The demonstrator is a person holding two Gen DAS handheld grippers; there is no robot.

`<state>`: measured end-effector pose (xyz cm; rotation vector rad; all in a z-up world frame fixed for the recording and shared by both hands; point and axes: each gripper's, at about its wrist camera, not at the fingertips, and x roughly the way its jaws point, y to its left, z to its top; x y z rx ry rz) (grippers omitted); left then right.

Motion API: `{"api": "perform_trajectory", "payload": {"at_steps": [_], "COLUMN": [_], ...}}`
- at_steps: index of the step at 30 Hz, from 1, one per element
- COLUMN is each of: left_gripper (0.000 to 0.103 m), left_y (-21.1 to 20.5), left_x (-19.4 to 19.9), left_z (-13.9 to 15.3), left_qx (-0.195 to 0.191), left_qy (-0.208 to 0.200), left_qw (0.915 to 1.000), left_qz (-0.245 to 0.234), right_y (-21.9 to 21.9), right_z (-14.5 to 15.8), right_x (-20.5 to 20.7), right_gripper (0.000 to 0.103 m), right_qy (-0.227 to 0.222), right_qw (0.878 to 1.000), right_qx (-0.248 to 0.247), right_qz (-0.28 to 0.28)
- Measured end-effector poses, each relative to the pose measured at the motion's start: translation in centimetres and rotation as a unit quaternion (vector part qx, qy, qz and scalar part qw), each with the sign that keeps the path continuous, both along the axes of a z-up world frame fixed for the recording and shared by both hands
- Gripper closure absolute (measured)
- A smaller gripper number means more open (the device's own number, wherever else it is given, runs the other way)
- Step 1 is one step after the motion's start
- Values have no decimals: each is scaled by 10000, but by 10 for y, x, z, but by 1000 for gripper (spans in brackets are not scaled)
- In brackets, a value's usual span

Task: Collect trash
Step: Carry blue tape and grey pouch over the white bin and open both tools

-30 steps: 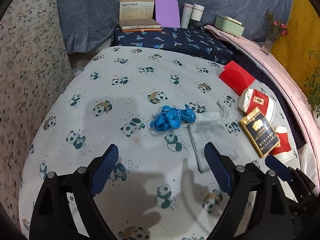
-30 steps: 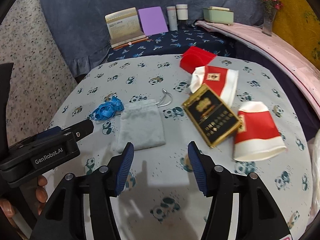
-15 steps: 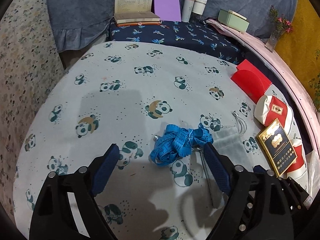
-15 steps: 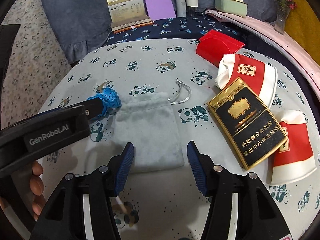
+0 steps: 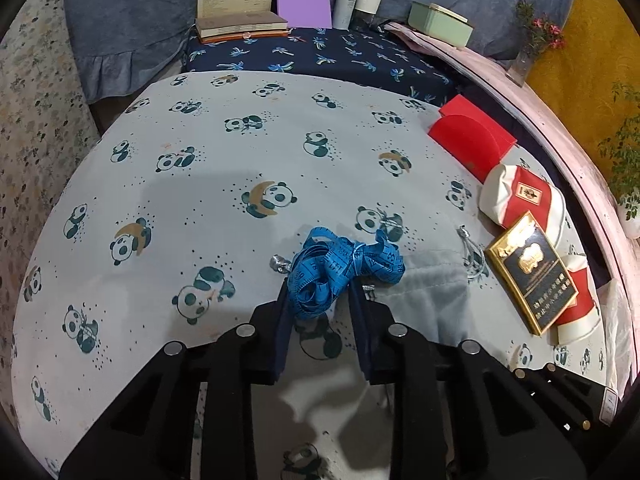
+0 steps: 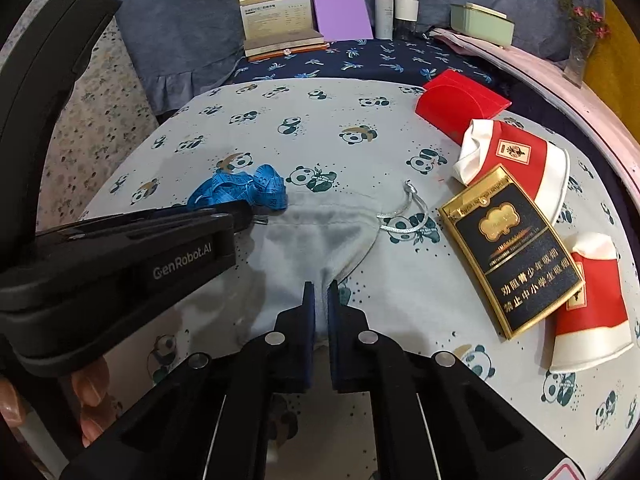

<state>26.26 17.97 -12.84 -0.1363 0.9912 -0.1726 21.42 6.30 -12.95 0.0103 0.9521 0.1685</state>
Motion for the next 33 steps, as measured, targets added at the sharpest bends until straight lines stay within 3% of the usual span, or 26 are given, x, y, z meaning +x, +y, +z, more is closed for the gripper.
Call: {"api": "perform_trajectory", "payload": {"at_steps": [16, 33], "left_gripper": [77, 77], "left_y": [-48, -167], "left_x": [-54, -117], "left_z": [50, 98], "left_qx": [-79, 20], "left_qy": [-331, -734], "left_qw": [9989, 9888], "left_qz": [-334, -1296], "right_y": [-60, -177], "right_z": [65, 119], "right_x": [-56, -141], "right_gripper": [97, 97], "right_qy": [-688, -1406], "right_qw": [9951, 9742], "right_qx": [292, 473], "right_qz": [-650, -1698]}}
